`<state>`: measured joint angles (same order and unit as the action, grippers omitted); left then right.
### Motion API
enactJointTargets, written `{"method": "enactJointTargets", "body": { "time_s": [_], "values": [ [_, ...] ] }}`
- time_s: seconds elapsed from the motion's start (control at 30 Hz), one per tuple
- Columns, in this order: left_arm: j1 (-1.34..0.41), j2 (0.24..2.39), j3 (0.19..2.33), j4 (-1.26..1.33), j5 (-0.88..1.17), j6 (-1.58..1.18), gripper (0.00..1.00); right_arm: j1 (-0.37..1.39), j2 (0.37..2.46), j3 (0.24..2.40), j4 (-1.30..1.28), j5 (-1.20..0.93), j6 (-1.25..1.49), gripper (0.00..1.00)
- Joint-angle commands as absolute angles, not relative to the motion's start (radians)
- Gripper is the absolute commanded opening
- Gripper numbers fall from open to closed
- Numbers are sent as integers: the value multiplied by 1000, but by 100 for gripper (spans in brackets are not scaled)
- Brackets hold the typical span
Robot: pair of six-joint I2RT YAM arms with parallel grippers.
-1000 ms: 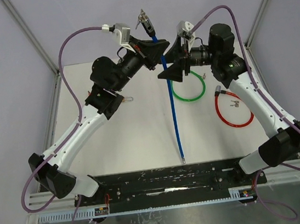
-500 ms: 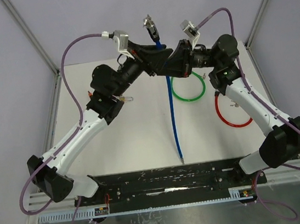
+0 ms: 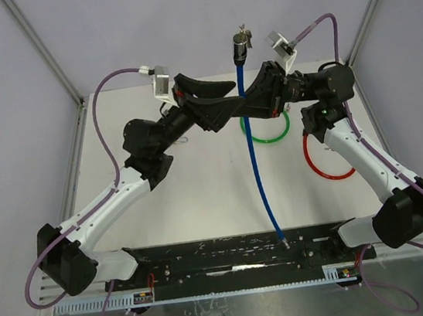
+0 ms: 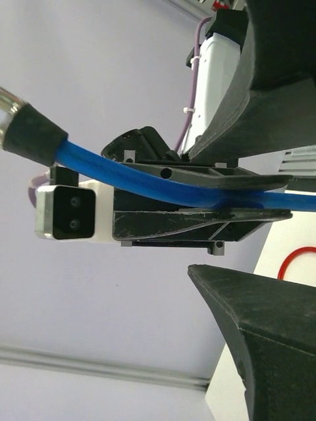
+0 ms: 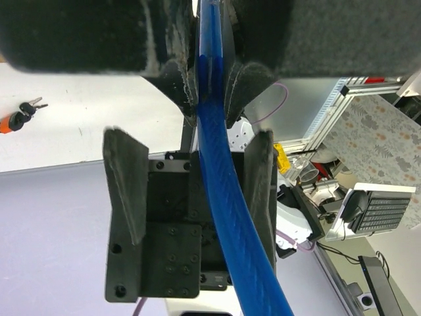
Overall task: Lock with the key
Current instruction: Pick up the lock from the center of the board.
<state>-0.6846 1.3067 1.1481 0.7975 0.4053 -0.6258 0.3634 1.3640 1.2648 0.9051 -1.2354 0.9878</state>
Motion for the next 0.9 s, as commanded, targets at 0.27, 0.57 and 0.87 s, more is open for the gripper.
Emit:
{"method": "enactJointTargets", "body": {
  "time_s": [0.27, 0.57, 0.87],
  "values": [
    [-680, 1431, 1297, 877, 482, -697, 47, 368, 1342, 1261, 847, -1233, 919, 0],
    [-678, 1452, 1315, 882, 517, -671, 1, 368, 1341, 1264, 818, -1233, 895, 0],
    [-587, 1397, 1254, 896, 529, -666, 1, 355, 1314, 1342, 277, -1267, 383, 67]
  ]
}}
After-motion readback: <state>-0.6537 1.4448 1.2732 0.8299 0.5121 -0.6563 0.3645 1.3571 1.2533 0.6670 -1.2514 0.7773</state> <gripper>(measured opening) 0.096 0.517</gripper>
